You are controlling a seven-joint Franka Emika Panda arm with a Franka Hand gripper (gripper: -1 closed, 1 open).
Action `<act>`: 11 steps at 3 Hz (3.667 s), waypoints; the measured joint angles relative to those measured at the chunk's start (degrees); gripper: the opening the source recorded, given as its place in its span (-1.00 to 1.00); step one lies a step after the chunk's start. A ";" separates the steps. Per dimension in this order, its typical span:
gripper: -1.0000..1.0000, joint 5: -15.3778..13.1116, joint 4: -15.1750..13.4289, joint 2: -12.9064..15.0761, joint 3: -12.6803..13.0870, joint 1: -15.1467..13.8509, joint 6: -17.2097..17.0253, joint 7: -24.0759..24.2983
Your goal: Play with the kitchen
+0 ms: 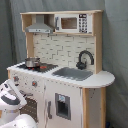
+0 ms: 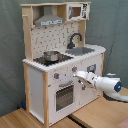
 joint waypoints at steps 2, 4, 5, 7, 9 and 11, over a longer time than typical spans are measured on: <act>1.00 1.64 -0.27 -0.93 2.18 0.83 0.50 12.66; 1.00 2.42 -0.27 -1.64 7.05 0.77 0.52 24.66; 1.00 3.96 -0.27 -2.70 9.36 0.54 0.39 30.99; 1.00 14.83 -0.21 -2.90 9.57 -2.32 0.48 33.85; 1.00 19.83 3.67 -2.90 9.81 -10.19 1.68 38.41; 1.00 20.23 1.91 -2.87 7.82 -1.62 -0.36 33.30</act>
